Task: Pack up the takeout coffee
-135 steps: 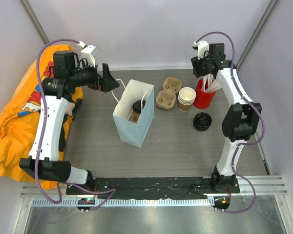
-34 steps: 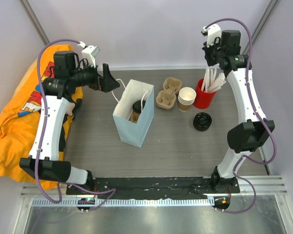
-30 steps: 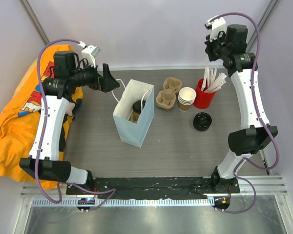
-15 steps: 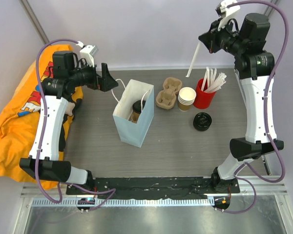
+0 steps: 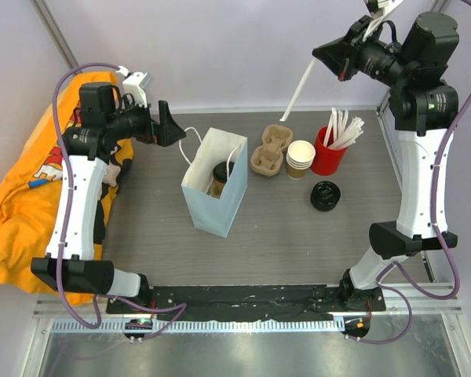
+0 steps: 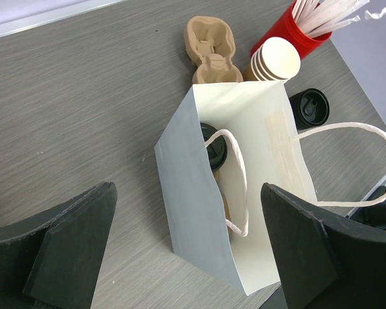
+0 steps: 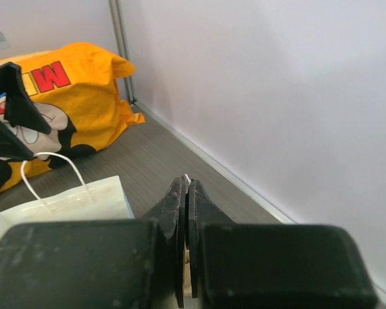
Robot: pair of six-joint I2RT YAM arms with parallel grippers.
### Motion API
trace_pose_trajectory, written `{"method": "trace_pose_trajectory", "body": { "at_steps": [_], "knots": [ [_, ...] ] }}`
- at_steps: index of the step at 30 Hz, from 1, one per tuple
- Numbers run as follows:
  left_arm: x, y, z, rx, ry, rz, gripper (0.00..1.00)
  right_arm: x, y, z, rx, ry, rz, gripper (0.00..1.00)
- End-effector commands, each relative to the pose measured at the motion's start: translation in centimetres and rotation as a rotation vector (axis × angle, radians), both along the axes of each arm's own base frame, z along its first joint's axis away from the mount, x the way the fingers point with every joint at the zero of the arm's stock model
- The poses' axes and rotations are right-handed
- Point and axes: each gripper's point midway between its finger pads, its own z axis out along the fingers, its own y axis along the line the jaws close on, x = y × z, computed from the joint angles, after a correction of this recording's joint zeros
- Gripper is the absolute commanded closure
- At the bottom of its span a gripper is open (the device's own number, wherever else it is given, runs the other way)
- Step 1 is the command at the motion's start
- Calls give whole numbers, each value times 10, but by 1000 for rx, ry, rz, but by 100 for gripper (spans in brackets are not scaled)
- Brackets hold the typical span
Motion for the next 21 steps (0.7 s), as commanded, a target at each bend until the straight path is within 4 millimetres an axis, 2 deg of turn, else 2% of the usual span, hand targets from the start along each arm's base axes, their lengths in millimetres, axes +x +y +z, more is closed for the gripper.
{"method": "trace_pose_trajectory", "body": {
  "at_steps": [1,10,17,21],
  "knots": [
    [0,5,16,-1,-75,14,0,-22,15,25,49,-47,104,99],
    [1,12,16,-9,-72,37,0,-42,34,33,98,-24,251,99],
    [2,15,18,-19,-78,44,0,-54,50,31,115,-1,331,99],
    [1,15,18,-24,-75,41,0,-58,68,31,129,10,382,99]
  ]
}}
